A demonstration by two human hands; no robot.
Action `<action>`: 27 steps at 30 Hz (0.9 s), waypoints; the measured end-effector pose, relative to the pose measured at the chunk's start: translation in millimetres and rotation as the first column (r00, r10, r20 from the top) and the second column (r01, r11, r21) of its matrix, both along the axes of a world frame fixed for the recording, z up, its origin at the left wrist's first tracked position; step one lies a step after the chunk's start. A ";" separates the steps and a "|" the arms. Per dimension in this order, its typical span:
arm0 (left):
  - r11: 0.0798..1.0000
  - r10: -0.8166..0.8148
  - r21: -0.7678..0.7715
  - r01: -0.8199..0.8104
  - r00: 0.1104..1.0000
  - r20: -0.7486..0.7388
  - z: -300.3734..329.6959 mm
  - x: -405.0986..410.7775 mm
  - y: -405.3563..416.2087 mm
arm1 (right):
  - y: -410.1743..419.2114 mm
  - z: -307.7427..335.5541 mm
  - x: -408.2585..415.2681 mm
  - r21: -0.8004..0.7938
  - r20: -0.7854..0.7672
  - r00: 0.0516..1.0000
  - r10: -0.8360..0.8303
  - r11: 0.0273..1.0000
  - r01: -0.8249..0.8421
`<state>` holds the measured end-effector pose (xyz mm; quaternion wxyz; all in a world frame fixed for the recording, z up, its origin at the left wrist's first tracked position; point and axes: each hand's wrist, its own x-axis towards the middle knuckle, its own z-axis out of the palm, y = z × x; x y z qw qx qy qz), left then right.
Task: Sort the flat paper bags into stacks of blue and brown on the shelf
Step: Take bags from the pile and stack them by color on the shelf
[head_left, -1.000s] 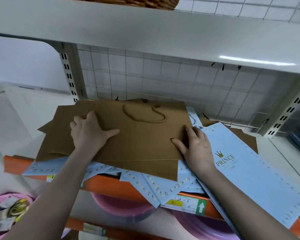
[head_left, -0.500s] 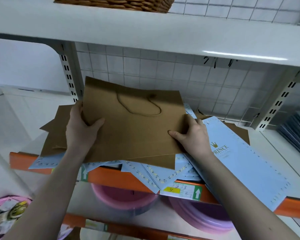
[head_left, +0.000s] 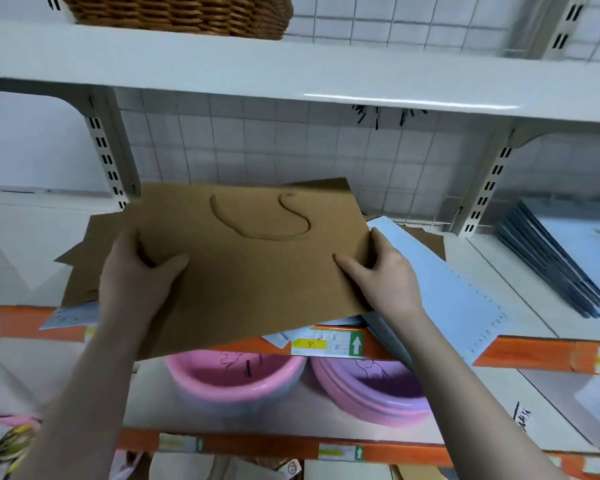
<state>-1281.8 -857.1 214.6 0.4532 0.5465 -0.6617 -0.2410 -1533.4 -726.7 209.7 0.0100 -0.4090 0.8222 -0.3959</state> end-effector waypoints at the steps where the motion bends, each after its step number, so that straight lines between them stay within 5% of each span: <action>1: 1.000 -0.004 0.009 0.004 0.999 0.045 0.0 -4.6 6.5 | 10.3 -1.6 -2.2 0.019 -0.024 1.000 -0.019 1.000 0.019; 7: 0.998 -0.054 -0.023 0.062 0.966 0.253 8.6 -60.9 71.7 | 99.8 1.7 -34.1 0.051 -0.129 0.981 -0.148 0.987 0.155; 19: 0.972 -0.229 0.008 0.236 0.932 0.280 -4.0 -251.4 296.4 | 356.9 3.8 -172.8 0.159 -0.207 0.904 -0.374 0.899 0.408; 27: 0.952 -0.285 0.000 0.305 0.892 0.352 -1.3 -338.5 385.0 | 455.8 -2.9 -242.5 0.145 -0.153 0.883 -0.444 0.873 0.465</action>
